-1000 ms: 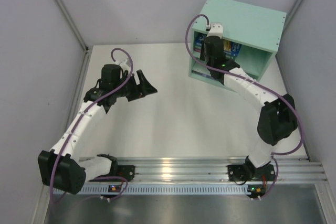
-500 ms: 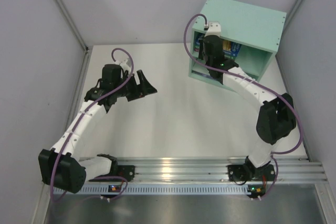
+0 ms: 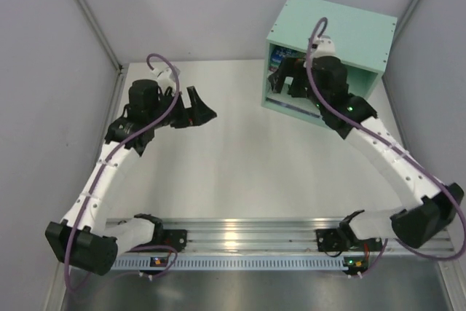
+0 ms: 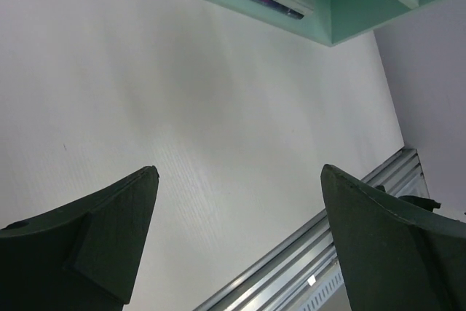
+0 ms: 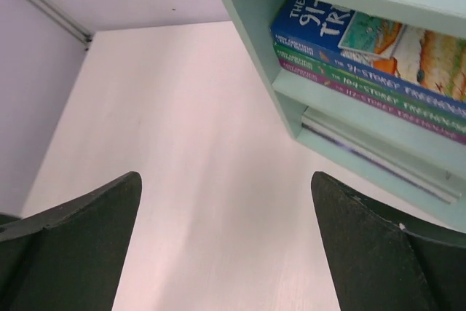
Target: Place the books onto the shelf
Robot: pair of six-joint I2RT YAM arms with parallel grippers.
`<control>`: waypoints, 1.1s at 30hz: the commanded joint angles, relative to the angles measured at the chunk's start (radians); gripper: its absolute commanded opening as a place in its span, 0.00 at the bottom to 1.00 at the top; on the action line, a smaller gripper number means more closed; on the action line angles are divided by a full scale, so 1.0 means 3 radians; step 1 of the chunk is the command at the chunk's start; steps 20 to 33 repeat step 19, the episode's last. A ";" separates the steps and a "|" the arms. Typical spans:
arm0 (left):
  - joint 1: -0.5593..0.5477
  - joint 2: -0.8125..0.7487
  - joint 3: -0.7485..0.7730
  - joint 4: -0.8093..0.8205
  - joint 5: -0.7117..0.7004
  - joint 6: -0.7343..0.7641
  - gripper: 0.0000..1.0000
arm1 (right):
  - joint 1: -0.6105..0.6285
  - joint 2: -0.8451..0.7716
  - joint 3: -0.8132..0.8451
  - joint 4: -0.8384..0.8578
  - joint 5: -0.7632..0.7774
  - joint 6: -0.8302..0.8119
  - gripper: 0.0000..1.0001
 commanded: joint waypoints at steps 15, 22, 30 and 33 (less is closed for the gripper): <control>-0.0010 -0.0843 -0.0285 0.0087 0.0508 0.0246 0.99 | 0.0007 -0.2288 -0.1240 -0.0913 -0.0193 0.0602 1.00; -0.0010 -0.0945 -0.0357 0.0097 0.0488 0.0174 0.99 | 0.0012 -0.2350 -0.1230 -0.0933 -0.0234 0.0566 1.00; -0.0010 -0.0945 -0.0357 0.0097 0.0488 0.0174 0.99 | 0.0012 -0.2350 -0.1230 -0.0933 -0.0234 0.0566 1.00; -0.0010 -0.0945 -0.0357 0.0097 0.0488 0.0174 0.99 | 0.0012 -0.2350 -0.1230 -0.0933 -0.0234 0.0566 1.00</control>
